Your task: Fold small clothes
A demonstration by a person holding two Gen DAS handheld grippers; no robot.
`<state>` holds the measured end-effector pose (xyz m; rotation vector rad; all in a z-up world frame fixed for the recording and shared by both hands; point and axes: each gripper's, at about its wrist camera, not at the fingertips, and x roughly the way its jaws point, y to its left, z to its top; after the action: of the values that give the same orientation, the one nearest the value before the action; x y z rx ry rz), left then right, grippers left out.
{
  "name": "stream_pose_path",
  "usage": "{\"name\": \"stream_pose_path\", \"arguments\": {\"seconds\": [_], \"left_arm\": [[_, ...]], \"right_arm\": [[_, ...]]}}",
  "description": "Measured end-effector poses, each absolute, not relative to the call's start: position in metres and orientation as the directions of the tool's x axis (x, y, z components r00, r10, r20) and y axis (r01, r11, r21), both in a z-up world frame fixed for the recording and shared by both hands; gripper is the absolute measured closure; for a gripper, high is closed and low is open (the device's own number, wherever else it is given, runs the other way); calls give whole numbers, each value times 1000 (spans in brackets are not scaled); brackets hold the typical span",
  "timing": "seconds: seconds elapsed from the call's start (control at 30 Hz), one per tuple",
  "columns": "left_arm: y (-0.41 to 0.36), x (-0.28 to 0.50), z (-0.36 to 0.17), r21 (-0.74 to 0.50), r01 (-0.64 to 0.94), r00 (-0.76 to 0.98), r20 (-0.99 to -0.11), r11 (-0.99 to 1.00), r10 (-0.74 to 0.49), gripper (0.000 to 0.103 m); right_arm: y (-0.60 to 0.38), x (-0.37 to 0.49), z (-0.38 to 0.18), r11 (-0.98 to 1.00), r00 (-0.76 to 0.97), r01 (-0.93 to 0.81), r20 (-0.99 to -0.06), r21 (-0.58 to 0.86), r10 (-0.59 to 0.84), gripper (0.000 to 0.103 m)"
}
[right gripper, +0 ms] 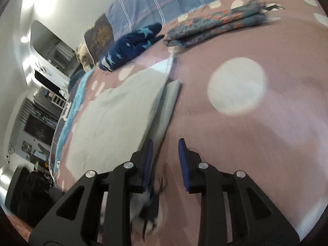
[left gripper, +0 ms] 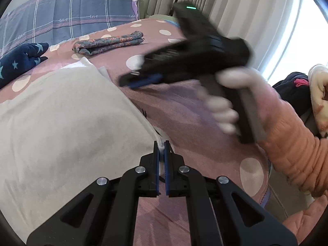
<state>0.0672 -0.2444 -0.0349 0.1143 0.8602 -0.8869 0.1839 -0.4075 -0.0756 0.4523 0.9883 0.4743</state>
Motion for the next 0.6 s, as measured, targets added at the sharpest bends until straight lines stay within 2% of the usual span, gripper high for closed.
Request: {"name": "stream_pose_path", "arguments": {"seconds": [0.17,0.23,0.3,0.37,0.43,0.5,0.53,0.6], "left_arm": [[-246,67,-36,-250,736,307,-705,629,-639,100],[-251,67,-40,-245,744,296,-713,622,-635,100],[-258,65,-47,-239,751,281,-729,616,-624,100],[-268,62,-58,-228,769,247,-756,597,-606,100],[-278,58,-68,-250,795,184,-769,553,-613,103],[-285,53,-67,-209,817,198,-773,538,-602,103],[-285,54,-66,-212,815,198,-773,540,-603,103],[-282,51,-65,-211,812,207,-768,544,-606,103]], "right_arm": [[-396,229,-83,812,462,-162,-684,561,565,68],[-396,239,-85,806,464,-129,-683,578,564,101],[-403,233,-67,766,536,-151,-599,625,595,102],[-401,226,-53,777,573,-196,-572,599,586,102],[-395,232,-57,841,584,-186,-631,508,510,102],[-388,243,-77,879,556,-171,-693,446,459,101],[-389,246,-89,877,534,-160,-707,453,463,101],[-401,239,-88,848,543,-140,-677,511,497,101]]}}
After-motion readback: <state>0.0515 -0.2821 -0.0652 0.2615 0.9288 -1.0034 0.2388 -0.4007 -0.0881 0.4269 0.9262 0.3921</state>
